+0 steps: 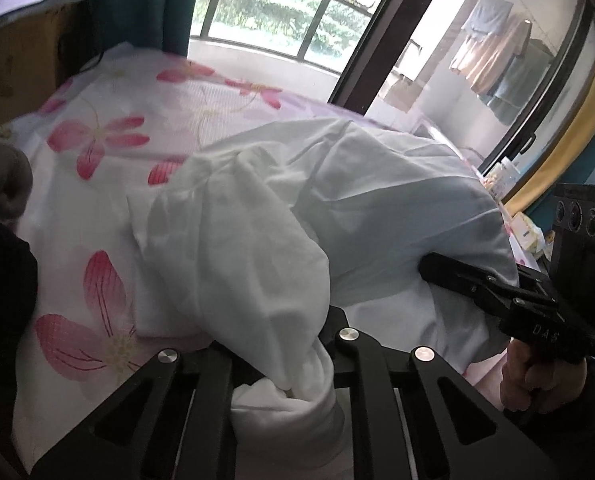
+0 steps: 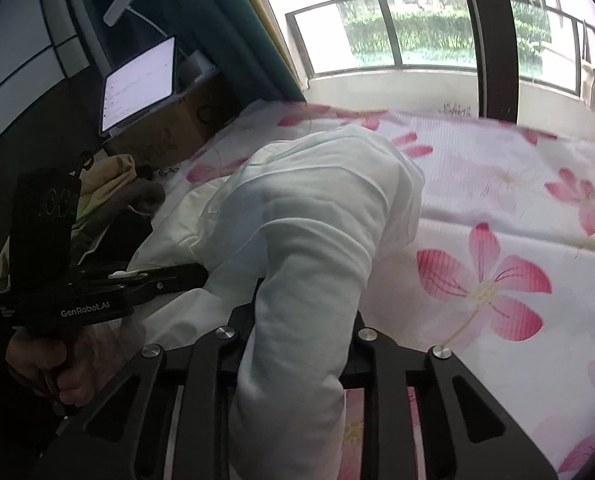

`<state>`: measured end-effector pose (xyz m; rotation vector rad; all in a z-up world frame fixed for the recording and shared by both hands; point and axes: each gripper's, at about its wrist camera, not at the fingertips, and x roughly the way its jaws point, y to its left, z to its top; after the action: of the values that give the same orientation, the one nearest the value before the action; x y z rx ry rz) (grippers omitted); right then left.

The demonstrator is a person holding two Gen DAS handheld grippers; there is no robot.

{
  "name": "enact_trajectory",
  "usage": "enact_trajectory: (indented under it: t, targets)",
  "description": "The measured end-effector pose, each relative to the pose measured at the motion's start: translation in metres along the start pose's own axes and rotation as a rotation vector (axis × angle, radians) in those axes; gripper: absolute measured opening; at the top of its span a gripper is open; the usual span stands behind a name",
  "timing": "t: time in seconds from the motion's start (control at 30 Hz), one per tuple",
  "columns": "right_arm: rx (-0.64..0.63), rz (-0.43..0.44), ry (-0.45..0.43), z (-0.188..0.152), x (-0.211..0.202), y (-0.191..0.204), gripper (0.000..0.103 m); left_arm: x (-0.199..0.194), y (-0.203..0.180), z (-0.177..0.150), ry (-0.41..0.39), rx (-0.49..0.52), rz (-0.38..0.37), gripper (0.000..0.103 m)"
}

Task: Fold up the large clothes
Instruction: 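Lift the jacket bundle with both grippers and carry it toward the beige pile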

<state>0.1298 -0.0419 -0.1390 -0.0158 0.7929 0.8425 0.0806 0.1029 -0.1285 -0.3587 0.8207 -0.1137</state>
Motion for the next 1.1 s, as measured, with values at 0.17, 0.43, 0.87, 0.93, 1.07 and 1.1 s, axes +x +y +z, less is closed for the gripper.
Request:
enact_trajectory:
  t: [0.17,0.43,0.87,0.93,1.07,1.1]
  targets:
    - [-0.021,-0.007,-0.036,0.003,-0.018,0.01,0.024,-0.017,-0.016,0.003,-0.041,0.028,-0.003,0.012]
    - [-0.053,-0.02,-0.092,0.0,-0.047,0.023,0.023,-0.042,-0.036,0.002,-0.101,0.064,-0.014,0.011]
    - [-0.107,-0.005,-0.194,0.014,-0.086,0.052,0.022,-0.094,-0.052,0.007,-0.214,0.118,-0.023,0.011]
    - [-0.118,0.002,-0.212,0.016,-0.091,0.058,0.022,-0.106,-0.053,0.008,-0.236,0.131,-0.018,0.011]
    - [-0.141,0.012,-0.237,0.02,-0.098,0.071,0.022,-0.125,-0.055,0.009,-0.27,0.147,-0.007,0.011]
    - [-0.147,0.015,-0.243,0.021,-0.1,0.075,0.022,-0.13,-0.055,0.009,-0.28,0.15,-0.003,0.011]
